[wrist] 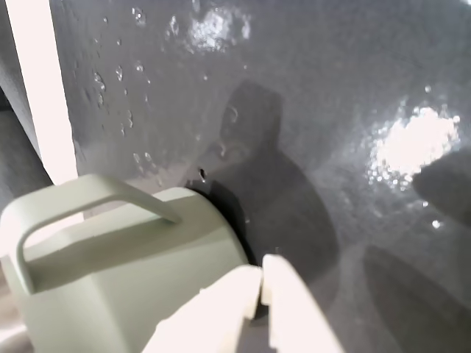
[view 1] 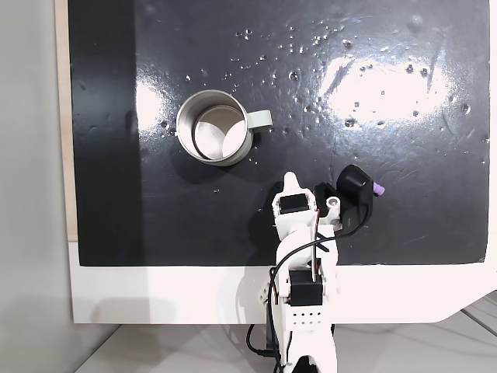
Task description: Grasp a pengrip and put it in the cup.
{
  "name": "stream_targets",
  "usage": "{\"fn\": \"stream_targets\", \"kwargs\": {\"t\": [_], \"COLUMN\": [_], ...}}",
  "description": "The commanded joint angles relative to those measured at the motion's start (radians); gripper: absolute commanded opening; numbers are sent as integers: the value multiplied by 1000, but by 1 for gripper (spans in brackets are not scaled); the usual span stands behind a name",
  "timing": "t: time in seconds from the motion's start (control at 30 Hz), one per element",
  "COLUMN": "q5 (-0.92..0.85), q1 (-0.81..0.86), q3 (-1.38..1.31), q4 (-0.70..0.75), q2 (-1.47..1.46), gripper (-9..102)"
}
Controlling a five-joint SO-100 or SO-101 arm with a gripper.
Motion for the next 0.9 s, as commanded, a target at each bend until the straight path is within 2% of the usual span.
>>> {"fn": "stream_targets", "kwargs": {"t": [0.0,0.17,0.27,0.57,0.87], "q5": [-106,-348,-420,-561,-630], "q1": [84,201,275,474,650], "q3": [-83,-342,-465,-563,-819], "q4": [20,235,272,135,-44], "q2": [12,-55,-164,-442,-1063], "gripper": [0,0,0,0,0]}}
